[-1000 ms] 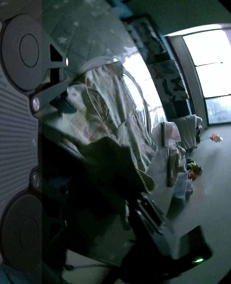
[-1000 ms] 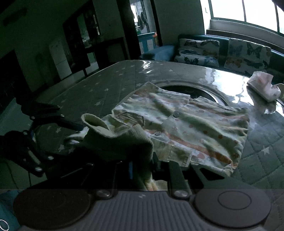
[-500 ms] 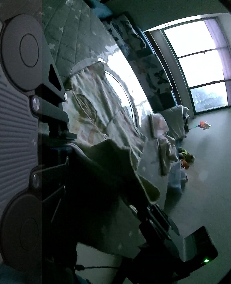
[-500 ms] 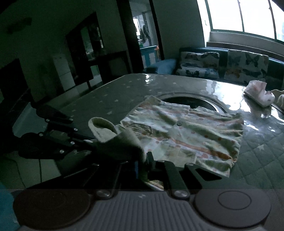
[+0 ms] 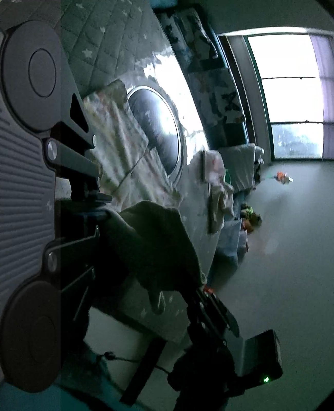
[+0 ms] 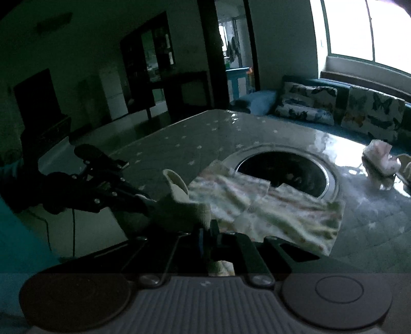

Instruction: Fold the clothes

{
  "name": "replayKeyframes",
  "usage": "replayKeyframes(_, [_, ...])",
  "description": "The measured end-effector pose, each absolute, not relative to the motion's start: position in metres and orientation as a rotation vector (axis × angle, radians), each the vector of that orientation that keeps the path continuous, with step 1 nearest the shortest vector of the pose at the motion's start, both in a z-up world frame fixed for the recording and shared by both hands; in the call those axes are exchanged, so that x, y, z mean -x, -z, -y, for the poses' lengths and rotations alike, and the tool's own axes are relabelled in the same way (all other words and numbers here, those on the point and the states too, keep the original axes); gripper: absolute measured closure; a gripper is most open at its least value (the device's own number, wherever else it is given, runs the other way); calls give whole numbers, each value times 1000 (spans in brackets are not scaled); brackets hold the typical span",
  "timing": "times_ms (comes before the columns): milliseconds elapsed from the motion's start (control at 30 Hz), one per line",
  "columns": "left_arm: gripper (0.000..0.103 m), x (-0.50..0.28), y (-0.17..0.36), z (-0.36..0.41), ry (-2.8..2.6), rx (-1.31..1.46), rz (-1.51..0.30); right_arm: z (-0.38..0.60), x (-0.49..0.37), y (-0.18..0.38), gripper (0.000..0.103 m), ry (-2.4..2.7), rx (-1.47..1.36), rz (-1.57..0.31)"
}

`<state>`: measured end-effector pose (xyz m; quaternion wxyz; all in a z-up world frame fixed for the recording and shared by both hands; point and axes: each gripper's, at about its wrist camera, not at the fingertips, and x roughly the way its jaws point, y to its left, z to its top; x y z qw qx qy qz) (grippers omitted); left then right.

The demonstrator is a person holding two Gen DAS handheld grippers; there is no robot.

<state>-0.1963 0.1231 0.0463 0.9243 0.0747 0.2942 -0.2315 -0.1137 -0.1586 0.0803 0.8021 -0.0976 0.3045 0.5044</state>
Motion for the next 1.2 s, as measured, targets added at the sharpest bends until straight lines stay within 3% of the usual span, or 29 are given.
replayKeyframes(533, [96, 89, -44, -175, 308, -46, -609, 75, -15, -89, 100, -1042, 327, -572])
replayKeyframes(933, [95, 19, 8, -228, 163, 128, -746, 11, -100, -2, 98, -927, 322, -699])
replayKeyframes(1067, [84, 30, 6, -224, 186, 122, -736, 16, -110, 17, 92, -897, 309, -735])
replayKeyframes(1133, [68, 34, 5, -222, 177, 125, -739, 20, -114, 21, 87, -900, 287, -759])
replayKeyframes(1200, [58, 38, 5, -221, 166, 127, -740, 24, -118, 21, 83, -904, 256, -778])
